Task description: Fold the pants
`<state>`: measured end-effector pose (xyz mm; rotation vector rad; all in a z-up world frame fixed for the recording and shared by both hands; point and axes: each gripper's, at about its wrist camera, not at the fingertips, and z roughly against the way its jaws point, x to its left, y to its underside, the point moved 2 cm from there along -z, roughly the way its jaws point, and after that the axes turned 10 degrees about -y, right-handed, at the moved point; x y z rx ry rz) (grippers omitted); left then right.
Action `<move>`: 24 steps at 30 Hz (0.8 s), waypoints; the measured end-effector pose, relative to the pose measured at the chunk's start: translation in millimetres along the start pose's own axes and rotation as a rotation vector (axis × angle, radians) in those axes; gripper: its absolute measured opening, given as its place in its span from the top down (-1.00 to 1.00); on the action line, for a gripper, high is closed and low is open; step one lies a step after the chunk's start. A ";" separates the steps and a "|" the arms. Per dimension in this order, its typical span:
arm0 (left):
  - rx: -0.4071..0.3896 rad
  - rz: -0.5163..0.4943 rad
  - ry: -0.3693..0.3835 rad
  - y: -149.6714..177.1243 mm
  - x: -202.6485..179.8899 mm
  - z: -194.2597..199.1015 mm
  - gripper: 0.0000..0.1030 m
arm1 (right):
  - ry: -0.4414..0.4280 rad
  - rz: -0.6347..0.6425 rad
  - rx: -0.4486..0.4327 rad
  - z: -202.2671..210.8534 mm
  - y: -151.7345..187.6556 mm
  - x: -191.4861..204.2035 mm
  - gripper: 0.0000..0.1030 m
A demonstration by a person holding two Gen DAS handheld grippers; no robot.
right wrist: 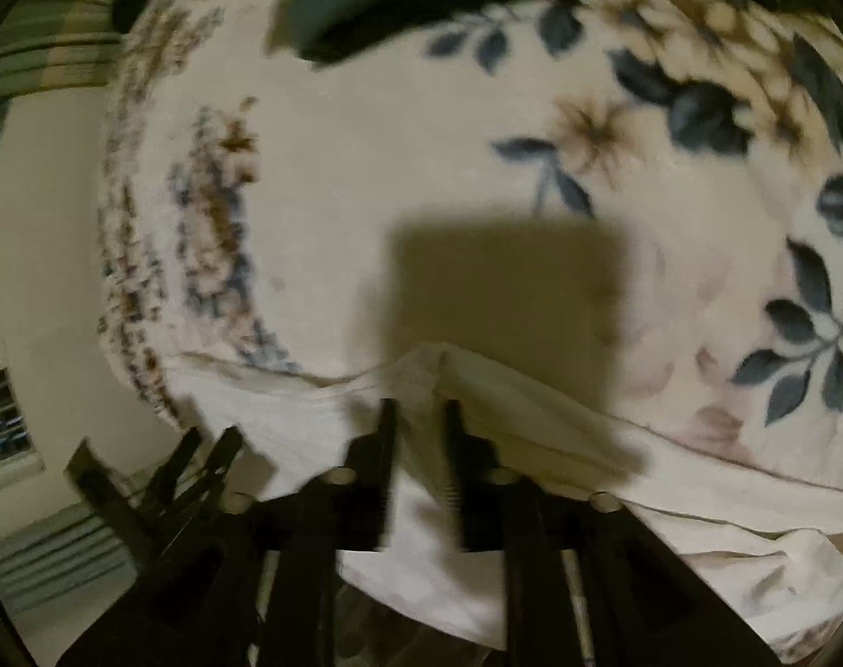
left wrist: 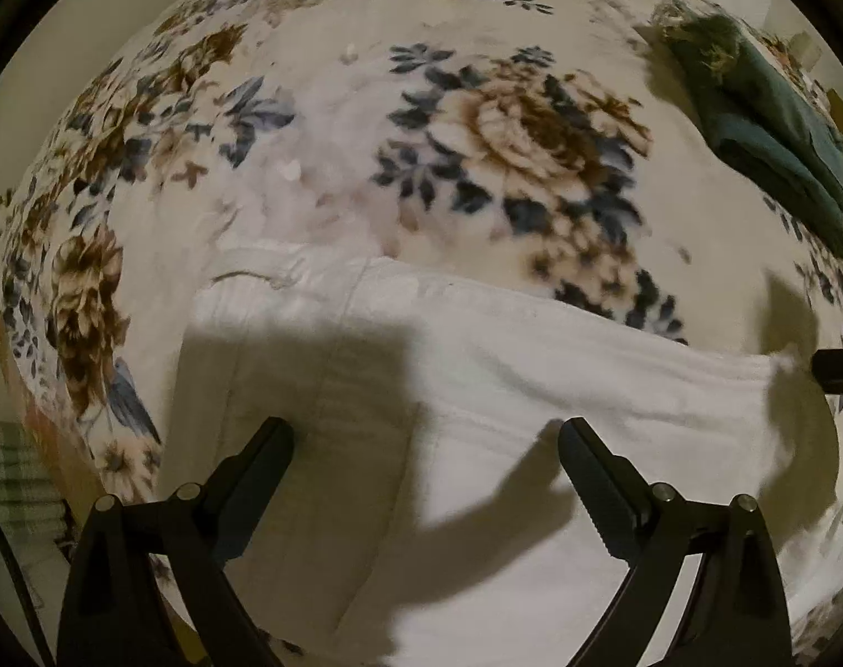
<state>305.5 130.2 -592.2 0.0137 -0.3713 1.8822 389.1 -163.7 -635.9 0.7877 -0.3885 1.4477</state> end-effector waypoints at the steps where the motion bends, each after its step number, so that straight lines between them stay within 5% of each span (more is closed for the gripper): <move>1: 0.002 0.004 0.000 -0.3 1.3 -0.7 -0.90 | -0.006 0.007 0.005 -2.9 1.1 3.3 -0.24; 2: 0.003 0.006 0.000 -0.4 1.9 -1.4 -0.90 | 0.005 0.022 0.025 -9.0 2.3 5.1 -0.56; 3: 0.003 0.004 -0.002 -0.1 1.7 -2.5 -0.90 | 0.034 0.058 0.085 -22.1 5.2 6.1 -0.39; 4: 0.006 -0.003 -0.010 0.4 0.7 -4.4 -0.90 | 0.073 0.082 0.114 -33.6 5.5 7.7 0.00; 5: 0.011 -0.010 -0.014 1.5 -0.2 -6.1 -0.90 | 0.129 0.106 0.141 -39.5 6.2 3.3 0.96; 6: 0.018 -0.020 -0.016 2.9 -1.5 -8.5 -0.90 | 0.153 0.099 0.140 -40.4 2.3 -2.0 0.93; 10: 0.017 -0.022 -0.008 7.1 0.5 -3.9 -0.90 | 0.181 -0.035 -0.104 14.1 -13.1 -26.3 0.95; 13: -0.008 -0.027 0.018 11.7 -7.0 15.4 -0.90 | 0.119 -0.061 -0.121 43.0 1.9 -37.9 0.84; 14: -0.019 -0.028 0.028 13.1 -11.1 23.4 -0.90 | 0.120 -0.045 -0.134 52.7 11.9 -39.4 0.52; 15: -0.033 -0.029 0.040 15.8 -16.7 32.9 -0.90 | 0.121 -0.028 -0.167 67.4 28.7 -43.3 -0.06; 17: -0.055 -0.039 0.072 24.0 -32.9 53.1 -0.90 | 0.095 -0.048 -0.255 91.7 64.3 -55.0 -0.52; 24: -0.071 -0.177 0.117 57.8 -109.1 93.9 -0.90 | 0.065 -0.367 -0.481 173.8 215.9 -188.6 -0.52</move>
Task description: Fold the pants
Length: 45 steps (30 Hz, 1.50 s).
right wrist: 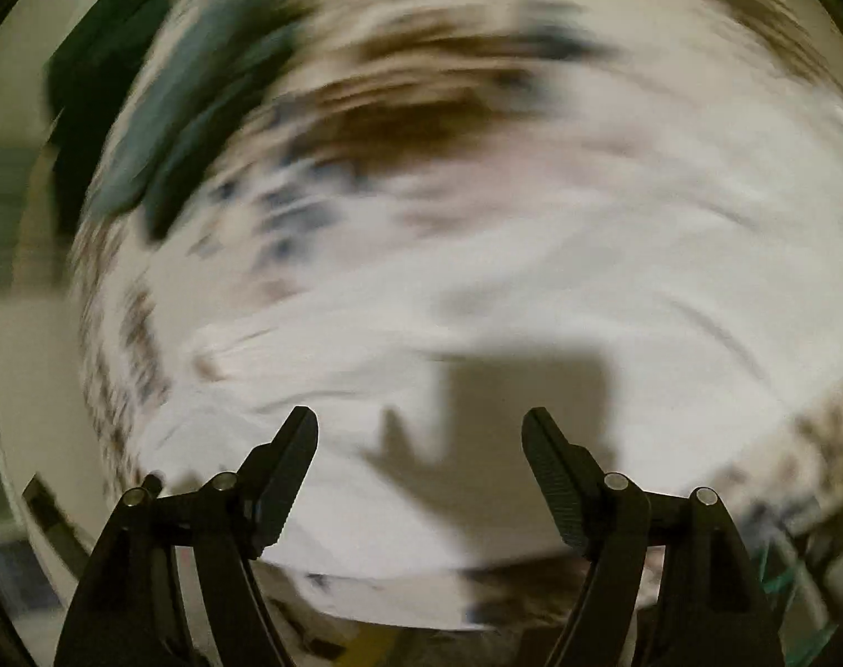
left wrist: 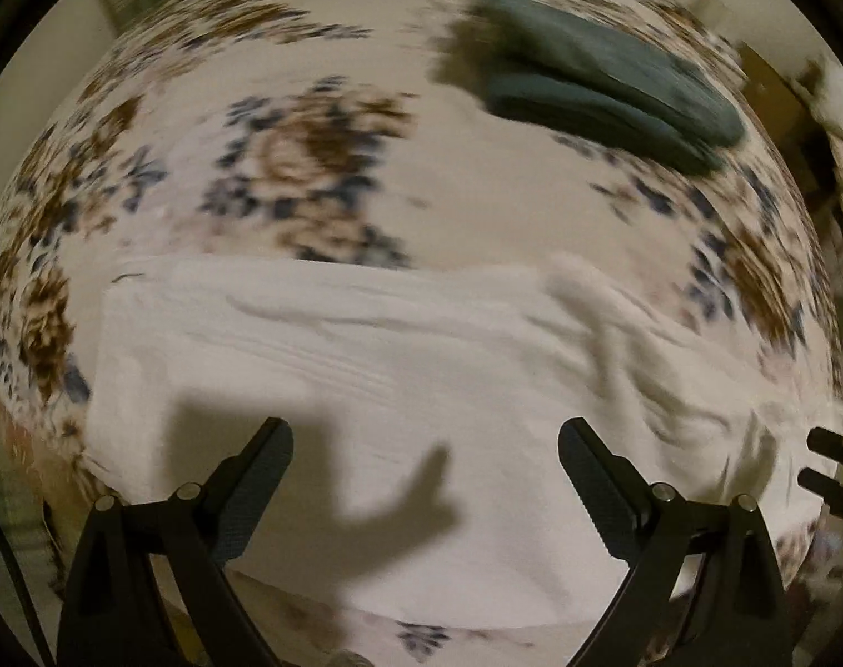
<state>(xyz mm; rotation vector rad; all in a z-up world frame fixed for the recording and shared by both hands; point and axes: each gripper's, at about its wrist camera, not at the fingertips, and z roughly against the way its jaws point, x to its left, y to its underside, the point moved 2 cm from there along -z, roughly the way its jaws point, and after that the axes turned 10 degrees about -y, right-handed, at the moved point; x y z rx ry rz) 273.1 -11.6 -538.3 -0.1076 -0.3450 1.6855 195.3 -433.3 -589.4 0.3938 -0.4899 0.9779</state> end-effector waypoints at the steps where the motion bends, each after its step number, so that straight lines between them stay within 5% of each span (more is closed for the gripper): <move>1: -0.006 -0.021 -0.020 1.2 -9.6 0.0 -0.90 | 0.012 -0.016 0.011 4.8 -1.8 -16.6 -0.52; 4: 0.004 -0.067 -0.057 1.2 -34.1 -6.9 -0.90 | 0.109 0.055 0.027 17.2 -23.4 -39.2 -0.52; 11: 0.024 -0.021 -0.103 -9.7 -77.0 -19.0 -0.90 | 0.257 -0.037 -0.185 103.3 -108.7 -128.9 -0.52; 17: 0.046 0.023 -0.090 -14.2 -112.4 -21.9 -0.90 | 0.332 -0.109 -0.103 96.3 -145.3 -198.0 -0.45; 19: 0.042 0.018 -0.095 -15.0 -121.8 -21.5 -0.90 | 0.300 -0.070 -0.098 91.7 -143.0 -198.6 0.71; 20: 0.040 0.013 -0.099 -15.2 -125.0 -21.0 -0.90 | 0.306 -0.049 -0.096 90.5 -139.6 -195.6 0.87; 24: 0.019 -0.006 -0.124 -15.7 -129.4 -17.0 -0.90 | 0.365 -0.011 -0.235 128.0 -121.1 -180.9 0.88; 26: 0.018 0.002 -0.133 -16.0 -126.1 -18.3 -0.90 | 0.354 -0.109 -0.259 141.0 -115.1 -201.1 0.88; 29: 0.048 0.028 -0.142 -16.3 -118.3 -26.6 -0.90 | 0.352 -0.224 -0.141 116.6 -112.3 -238.9 0.85; 31: 0.063 0.046 -0.141 -15.9 -113.0 -29.2 -0.90 | 0.365 -0.204 -0.036 99.8 -117.1 -245.5 0.64; 35: 0.053 0.046 -0.149 -15.4 -104.0 -25.8 -0.90 | 0.447 -0.061 -0.100 125.3 -113.2 -203.1 -0.05; 37: 0.038 0.059 -0.166 -13.6 -95.9 -21.4 -0.90 | 0.333 0.082 -0.094 125.3 -103.9 -153.8 -0.26; 41: 0.014 0.067 -0.277 -9.6 -77.7 -20.4 -0.90 | 0.130 0.444 0.204 45.5 -79.1 -42.8 -0.31; 45: 0.054 0.088 -0.339 -6.5 -55.7 -37.3 -0.90 | 0.066 0.664 0.390 -45.7 -57.0 42.7 -0.31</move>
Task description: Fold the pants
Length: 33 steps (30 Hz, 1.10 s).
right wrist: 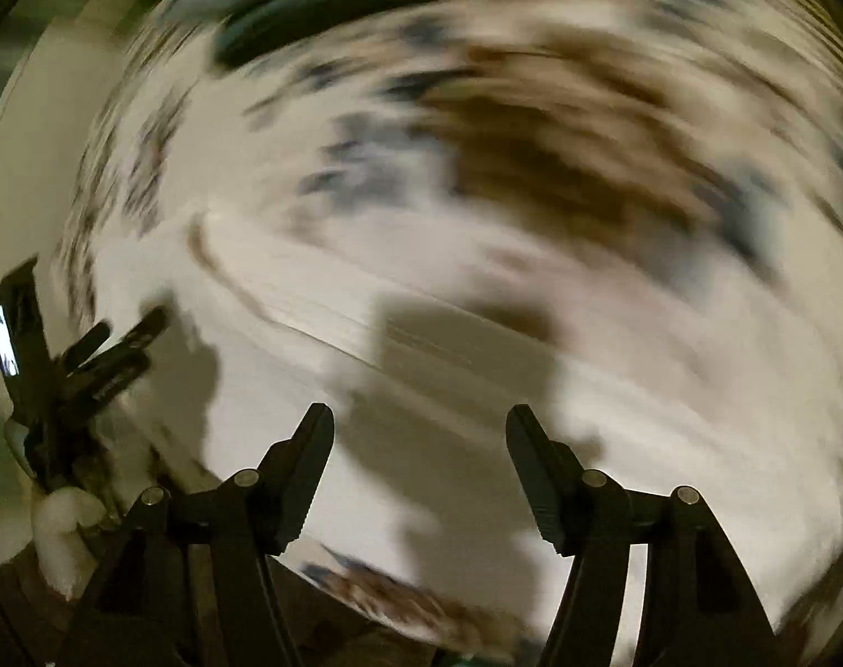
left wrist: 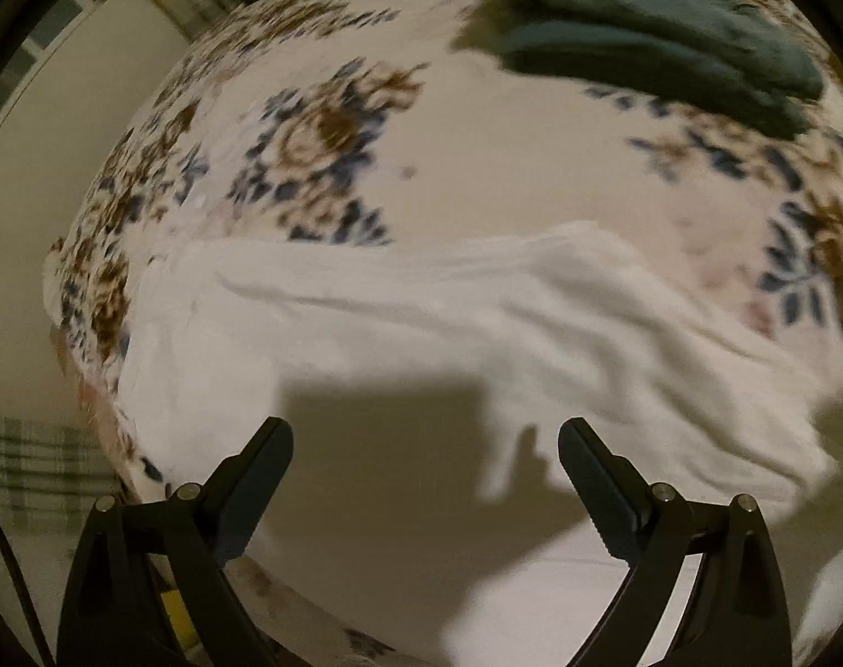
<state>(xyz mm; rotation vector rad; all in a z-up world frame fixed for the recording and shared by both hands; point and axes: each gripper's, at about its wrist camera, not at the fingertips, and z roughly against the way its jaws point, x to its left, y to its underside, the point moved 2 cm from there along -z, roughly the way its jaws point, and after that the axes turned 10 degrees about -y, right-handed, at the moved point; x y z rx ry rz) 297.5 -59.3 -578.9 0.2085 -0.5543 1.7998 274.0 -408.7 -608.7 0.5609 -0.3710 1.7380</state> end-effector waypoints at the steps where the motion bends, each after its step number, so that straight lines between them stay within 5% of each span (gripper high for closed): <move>1: 0.009 0.010 -0.008 -0.3 5.5 -6.6 -0.90 | -0.005 0.054 0.020 -14.5 -15.5 17.0 -0.31; 5: 0.038 0.038 -0.014 -0.6 20.7 -26.6 -0.90 | -0.086 0.182 0.147 -69.0 -53.4 64.6 -0.19; 6: 0.046 0.046 -0.010 -0.9 23.5 -30.0 -0.90 | -0.080 0.197 0.163 -77.2 -60.1 74.0 0.42; 7: 0.054 0.053 -0.003 -0.9 25.8 -33.0 -0.90 | -0.066 0.218 0.193 -88.5 -66.4 76.5 0.79; 8: 0.060 0.058 0.005 -0.7 28.2 -35.3 -0.90 | -0.029 0.225 0.197 -92.6 -68.8 75.7 0.91; 11: 0.066 0.063 0.021 0.6 30.9 -38.6 -0.90 | -0.033 0.125 0.112 -79.2 -77.1 59.3 0.94; 16: 0.098 0.077 0.064 3.0 34.2 -43.5 -0.90 | -0.135 -0.026 0.126 -77.4 -82.6 35.4 0.85; 21: 0.084 0.067 0.080 3.7 38.2 -38.5 -0.90 | -0.111 0.007 0.099 -56.2 -89.0 50.0 -0.20; 23: 0.087 0.062 0.093 4.1 38.5 -36.6 -0.90 | -0.022 0.081 0.144 -49.3 -79.4 58.0 -0.25; 26: 0.074 0.047 0.096 3.9 35.0 -32.7 -0.90 | 0.155 0.156 0.266 -57.4 -54.6 41.9 -0.25; 27: 0.070 0.042 0.097 3.8 31.9 -31.2 -0.90 | 0.201 0.167 0.286 -60.6 -46.7 34.4 -0.11; 28: 0.070 0.042 0.101 3.4 30.2 -30.2 -0.90 | 0.202 0.189 0.305 -64.6 -38.5 31.1 0.13; 29: 0.069 0.040 0.105 3.4 27.9 -29.0 -0.90 | 0.205 0.206 0.317 -67.5 -32.3 29.2 0.64; 33: 0.050 0.008 0.109 3.0 15.7 -22.7 -0.90 | 0.210 0.121 0.167 -48.3 -35.4 19.1 0.79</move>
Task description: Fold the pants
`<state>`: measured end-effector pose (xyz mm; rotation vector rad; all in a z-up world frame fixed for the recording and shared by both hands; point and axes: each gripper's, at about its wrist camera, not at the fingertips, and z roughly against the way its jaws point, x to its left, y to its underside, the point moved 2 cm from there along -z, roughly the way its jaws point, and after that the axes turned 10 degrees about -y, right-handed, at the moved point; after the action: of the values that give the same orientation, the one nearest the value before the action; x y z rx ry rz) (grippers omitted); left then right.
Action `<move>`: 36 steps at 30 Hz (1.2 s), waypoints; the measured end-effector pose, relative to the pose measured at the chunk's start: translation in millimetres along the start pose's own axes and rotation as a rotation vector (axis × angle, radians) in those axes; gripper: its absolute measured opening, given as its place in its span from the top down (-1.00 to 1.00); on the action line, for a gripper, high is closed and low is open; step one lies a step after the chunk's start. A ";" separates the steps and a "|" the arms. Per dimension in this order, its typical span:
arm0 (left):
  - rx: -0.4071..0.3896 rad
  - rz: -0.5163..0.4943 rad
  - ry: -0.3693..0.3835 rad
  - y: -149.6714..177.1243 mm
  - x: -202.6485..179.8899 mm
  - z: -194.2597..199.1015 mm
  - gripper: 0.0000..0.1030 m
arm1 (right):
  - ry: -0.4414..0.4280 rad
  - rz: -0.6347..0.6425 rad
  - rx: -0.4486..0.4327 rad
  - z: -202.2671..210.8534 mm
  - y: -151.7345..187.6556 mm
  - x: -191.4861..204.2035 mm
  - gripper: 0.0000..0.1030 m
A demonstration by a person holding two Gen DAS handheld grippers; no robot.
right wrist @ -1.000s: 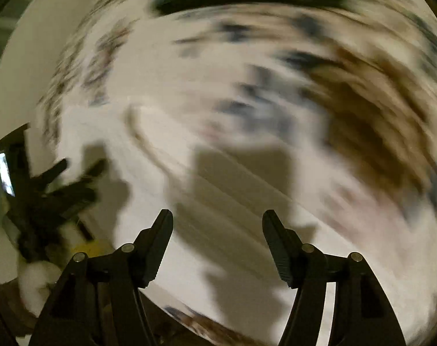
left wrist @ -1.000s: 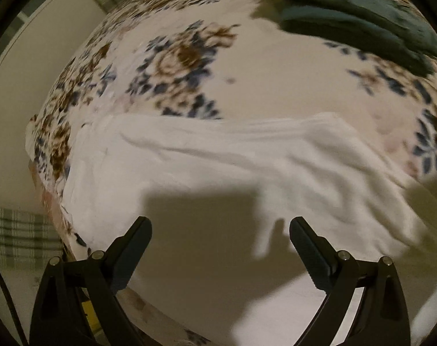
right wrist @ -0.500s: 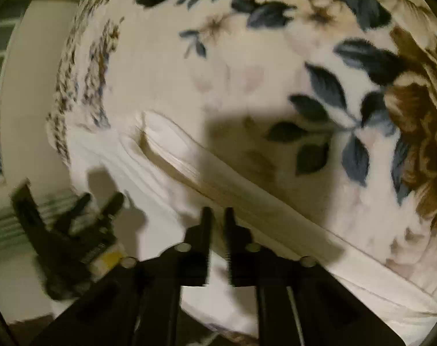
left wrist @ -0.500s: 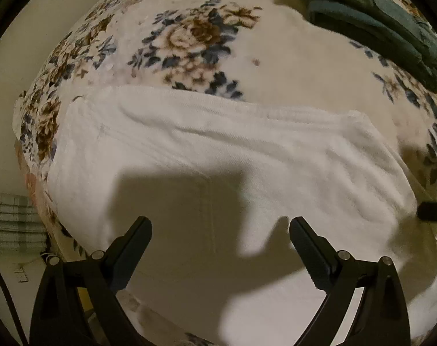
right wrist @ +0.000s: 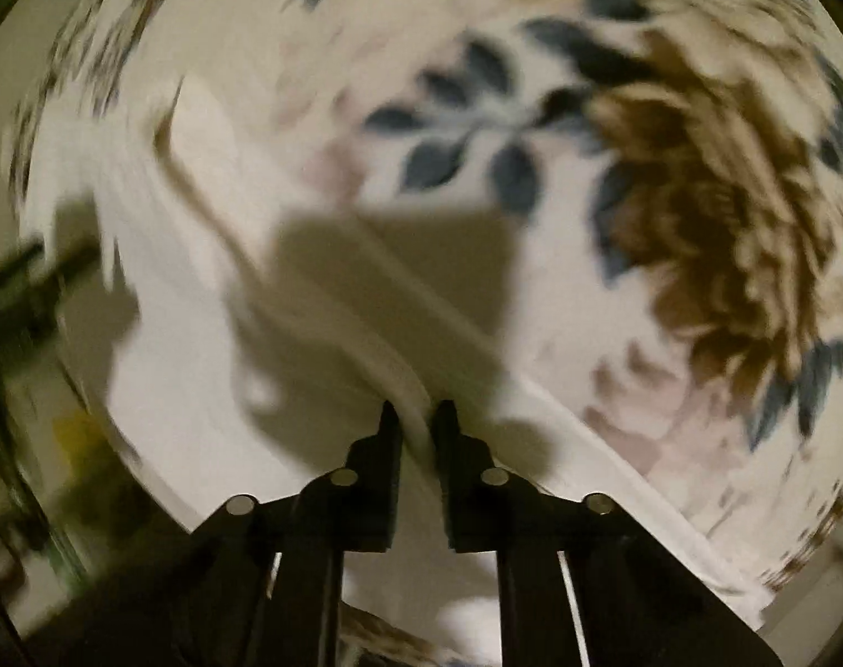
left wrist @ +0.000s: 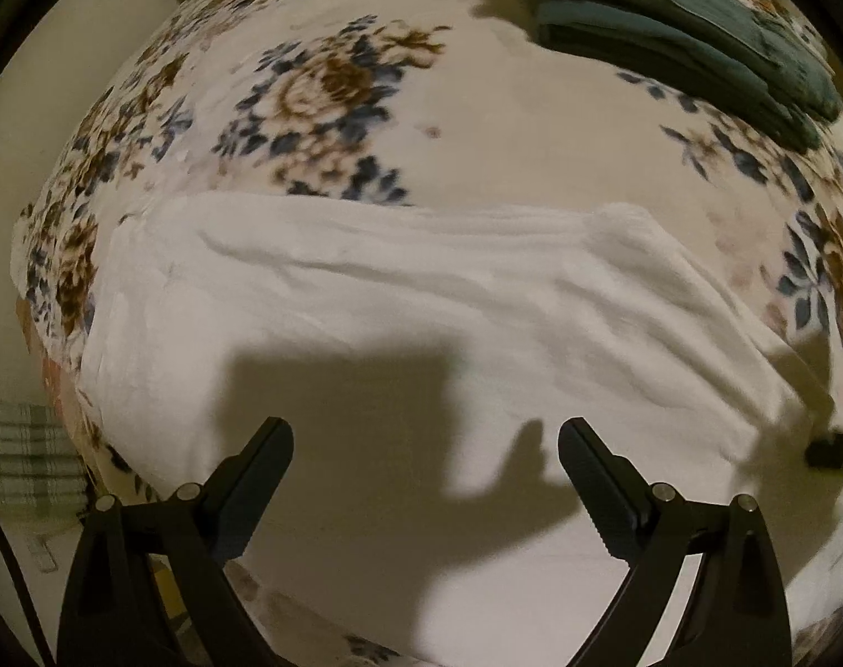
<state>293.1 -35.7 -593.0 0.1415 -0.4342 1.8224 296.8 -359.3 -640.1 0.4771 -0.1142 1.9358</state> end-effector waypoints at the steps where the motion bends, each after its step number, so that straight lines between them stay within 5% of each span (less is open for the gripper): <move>1: -0.011 -0.014 -0.002 0.1 -4.5 1.7 -0.90 | -0.021 -0.042 -0.028 2.4 -0.4 -7.1 0.79; 5: -0.017 -0.069 -0.004 2.4 -18.2 2.2 -0.90 | -0.094 -0.124 -0.062 -2.1 1.6 -25.2 0.67; 7: -0.016 -0.088 0.018 6.7 -22.6 6.1 -0.90 | -0.170 -0.206 -0.127 15.8 17.4 -41.4 0.05; 8: -0.013 -0.099 0.042 11.4 -26.1 10.5 -0.90 | -0.181 -0.254 -0.179 28.0 30.3 -50.7 -0.59; 9: -0.007 -0.110 0.078 16.5 -30.4 15.1 -0.90 | -0.197 -0.333 -0.287 49.0 57.4 -64.5 -0.71; 13: 0.035 -0.184 0.193 47.7 -60.1 32.2 -0.90 | -0.250 -0.710 -0.513 82.7 182.6 -117.2 -0.71; 17: 0.079 -0.283 0.271 78.7 -108.7 43.1 -0.90 | -0.325 -1.086 -0.687 65.8 320.5 -180.5 -0.71; 21: 0.081 -0.368 0.297 91.9 -156.5 54.4 -0.90 | -0.427 -1.270 -0.874 51.3 388.5 -220.5 -0.66; 25: 0.004 -0.447 0.285 84.1 -194.4 76.0 -0.90 | -0.256 -1.153 -0.946 102.3 374.4 -244.2 -0.66; 29: -0.061 -0.465 0.253 61.9 -220.2 87.8 -0.90 | -0.144 -0.997 -0.765 122.3 315.1 -282.8 -0.65; 31: -0.092 -0.456 0.232 48.7 -229.2 90.5 -0.90 | -0.072 -0.900 -0.631 114.3 286.3 -297.3 -0.28; 32: -0.101 -0.453 0.222 43.9 -233.0 91.1 -0.90 | -0.029 -0.856 -0.570 107.9 275.9 -295.6 0.80; 34: -0.104 -0.443 0.210 36.9 -237.5 90.9 -0.90 | 0.054 -0.799 -0.518 107.0 258.9 -289.3 0.80; 36: -0.095 -0.430 0.212 33.0 -237.1 92.0 -0.90 | 0.108 -0.780 -0.570 124.0 258.5 -279.0 0.82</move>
<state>320.5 -290.7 -590.1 -0.0245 -0.3112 1.3744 190.6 -742.6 -596.5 0.0109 -0.3431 1.0879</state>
